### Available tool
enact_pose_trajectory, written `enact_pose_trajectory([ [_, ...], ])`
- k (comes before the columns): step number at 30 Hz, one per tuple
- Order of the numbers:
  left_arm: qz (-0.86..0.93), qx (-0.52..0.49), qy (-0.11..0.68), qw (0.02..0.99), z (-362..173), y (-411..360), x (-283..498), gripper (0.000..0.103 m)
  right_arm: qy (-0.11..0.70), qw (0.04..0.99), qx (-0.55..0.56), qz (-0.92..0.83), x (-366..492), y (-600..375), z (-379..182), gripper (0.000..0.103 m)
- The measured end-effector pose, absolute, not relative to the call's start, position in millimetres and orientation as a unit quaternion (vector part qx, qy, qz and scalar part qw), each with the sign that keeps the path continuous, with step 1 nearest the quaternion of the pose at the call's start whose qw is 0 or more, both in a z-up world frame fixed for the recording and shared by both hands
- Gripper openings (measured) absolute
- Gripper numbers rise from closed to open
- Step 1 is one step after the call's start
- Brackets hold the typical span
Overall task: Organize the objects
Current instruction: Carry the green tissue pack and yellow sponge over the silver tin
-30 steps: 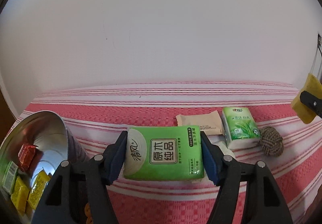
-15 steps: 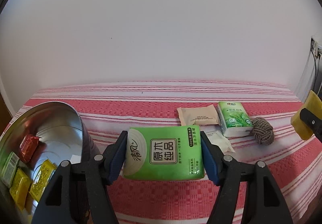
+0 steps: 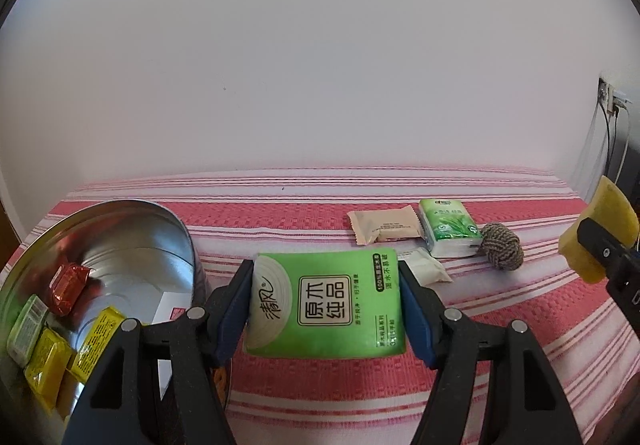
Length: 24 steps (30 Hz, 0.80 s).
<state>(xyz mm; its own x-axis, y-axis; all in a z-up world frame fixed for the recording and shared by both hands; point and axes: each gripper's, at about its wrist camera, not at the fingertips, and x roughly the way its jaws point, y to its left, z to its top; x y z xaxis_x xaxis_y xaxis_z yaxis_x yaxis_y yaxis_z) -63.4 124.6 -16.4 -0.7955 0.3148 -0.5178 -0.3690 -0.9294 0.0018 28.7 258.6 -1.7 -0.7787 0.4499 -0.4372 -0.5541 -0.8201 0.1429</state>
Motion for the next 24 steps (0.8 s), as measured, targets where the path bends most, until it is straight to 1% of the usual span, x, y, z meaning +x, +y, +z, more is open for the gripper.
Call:
enact_pose_trajectory([
  [19,0.946,-0.258,0.039,0.192,-8.5,89.3,-34.7,0.069,0.079,0.267,-0.179,0.944,42.5,201.6,0.3,0.038],
  [24,0.947,-0.254,0.034,0.194,-3.6,73.8,-29.7,0.069,0.083,0.262,-0.178,0.945,43.3,189.3,-2.0,0.038],
])
